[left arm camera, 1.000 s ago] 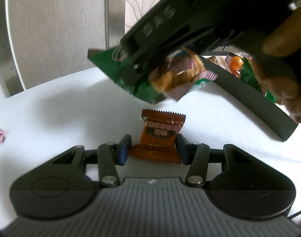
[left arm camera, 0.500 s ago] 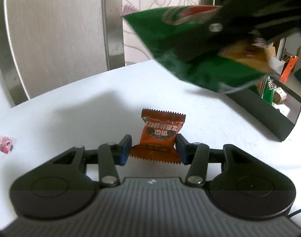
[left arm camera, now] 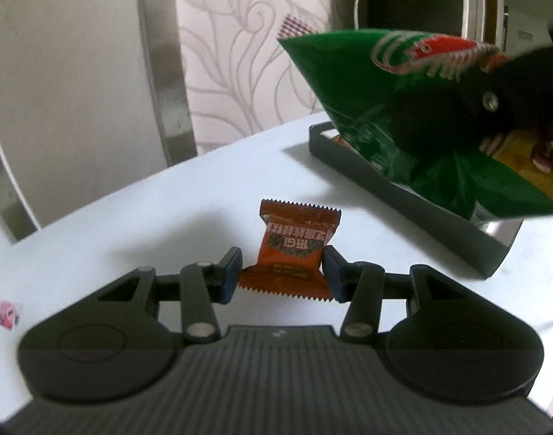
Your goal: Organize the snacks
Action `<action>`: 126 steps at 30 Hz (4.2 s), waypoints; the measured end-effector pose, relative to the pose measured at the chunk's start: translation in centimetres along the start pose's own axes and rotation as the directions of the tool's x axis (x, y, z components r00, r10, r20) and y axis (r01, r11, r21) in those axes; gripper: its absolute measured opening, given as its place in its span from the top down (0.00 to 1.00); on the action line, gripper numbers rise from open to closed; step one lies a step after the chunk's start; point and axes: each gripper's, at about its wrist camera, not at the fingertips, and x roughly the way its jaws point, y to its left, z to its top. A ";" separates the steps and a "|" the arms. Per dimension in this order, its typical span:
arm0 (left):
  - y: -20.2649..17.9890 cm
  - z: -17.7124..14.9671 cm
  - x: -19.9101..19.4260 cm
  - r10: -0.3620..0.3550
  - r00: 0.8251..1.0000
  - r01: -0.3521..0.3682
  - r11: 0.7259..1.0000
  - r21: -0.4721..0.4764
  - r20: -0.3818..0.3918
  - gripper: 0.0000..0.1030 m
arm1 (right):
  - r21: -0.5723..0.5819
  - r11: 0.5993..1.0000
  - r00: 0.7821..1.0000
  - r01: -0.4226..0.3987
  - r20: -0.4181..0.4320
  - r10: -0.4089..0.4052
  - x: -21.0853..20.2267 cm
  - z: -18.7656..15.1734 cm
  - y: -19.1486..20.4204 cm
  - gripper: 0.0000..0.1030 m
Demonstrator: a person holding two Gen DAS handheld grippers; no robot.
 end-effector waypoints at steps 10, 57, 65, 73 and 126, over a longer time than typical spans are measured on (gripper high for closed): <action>-2.8 3.4 0.4 -0.044 0.997 0.041 0.998 0.043 0.056 0.50 | 0.053 0.992 0.991 0.112 0.071 -0.115 -4.0 -1.0 -3.1 0.35; -14.5 11.9 12.1 -0.095 0.993 0.085 0.988 0.128 0.072 0.50 | 0.216 0.936 0.950 0.276 0.086 -0.300 -6.3 -3.4 -19.1 0.35; -13.3 12.6 12.5 -0.042 0.995 0.030 0.992 0.125 0.096 0.50 | 0.161 0.935 0.932 0.315 0.135 -0.337 -4.5 -2.8 -18.6 0.35; -12.9 12.0 13.4 -0.035 0.997 0.026 0.991 0.130 0.068 0.50 | 0.218 0.930 0.945 0.296 0.076 -0.318 -2.6 -3.7 -19.3 0.35; -13.1 12.6 16.6 -0.195 0.980 0.184 0.955 0.232 0.028 0.49 | -0.064 0.966 0.965 0.251 -0.058 -0.255 4.0 -3.2 -19.5 0.32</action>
